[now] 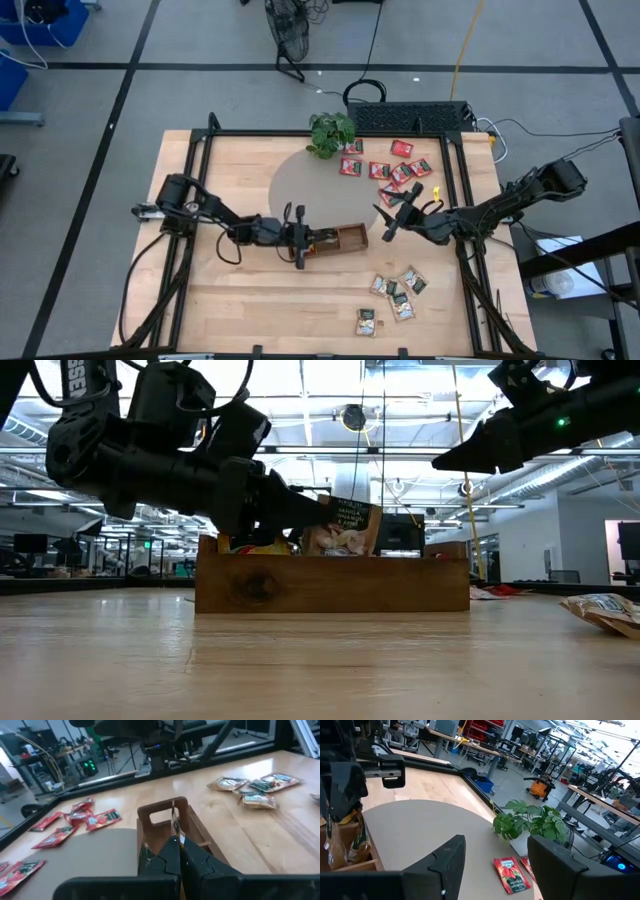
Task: Pick & Place Tea
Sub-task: Put the brown tea bag into the middle slot of the wooden organizer
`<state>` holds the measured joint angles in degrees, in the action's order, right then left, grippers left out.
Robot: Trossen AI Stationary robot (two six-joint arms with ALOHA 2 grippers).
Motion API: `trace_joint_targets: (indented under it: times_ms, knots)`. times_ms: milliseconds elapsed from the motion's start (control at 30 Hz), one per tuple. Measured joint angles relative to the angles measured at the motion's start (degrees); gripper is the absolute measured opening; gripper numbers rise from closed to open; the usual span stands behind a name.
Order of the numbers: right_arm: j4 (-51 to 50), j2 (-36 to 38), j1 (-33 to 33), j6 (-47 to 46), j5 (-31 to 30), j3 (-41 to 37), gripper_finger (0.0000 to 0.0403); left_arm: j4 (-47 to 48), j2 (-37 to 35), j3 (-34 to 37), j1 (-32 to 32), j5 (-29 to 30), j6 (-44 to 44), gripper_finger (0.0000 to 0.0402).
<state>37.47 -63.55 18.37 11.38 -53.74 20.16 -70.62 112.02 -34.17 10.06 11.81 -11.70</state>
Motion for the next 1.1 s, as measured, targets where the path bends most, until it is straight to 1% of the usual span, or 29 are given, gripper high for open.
trace_joint_targets:
  times_ms: [233,433,567,800,933,1100]
  knots:
    - [0.0,0.0,0.0,0.0,0.0,0.0,0.0196,0.0,0.3,0.3,0.6,1.0,0.2,0.0001]
    - [0.0,0.0,0.0,0.0,0.0,0.0,0.0196,0.2,0.3,1.0,1.8,5.8,0.4,0.0001]
    - [0.0,0.0,0.0,0.0,0.0,0.0,0.0196,0.2,0.1,1.0,2.1,7.8,1.9,0.0008]
    - [0.0,0.0,0.0,0.0,0.0,0.0,0.0196,0.2,0.0,1.0,2.1,8.0,3.4,0.0036]
    - [0.0,0.0,0.0,0.0,0.0,0.0,0.0196,0.2,0.0,1.0,2.1,10.8,3.7,0.0064]
    - [0.0,0.0,0.0,0.0,0.0,0.0,0.0196,-0.6,-0.1,0.9,2.1,11.2,3.9,0.0097]
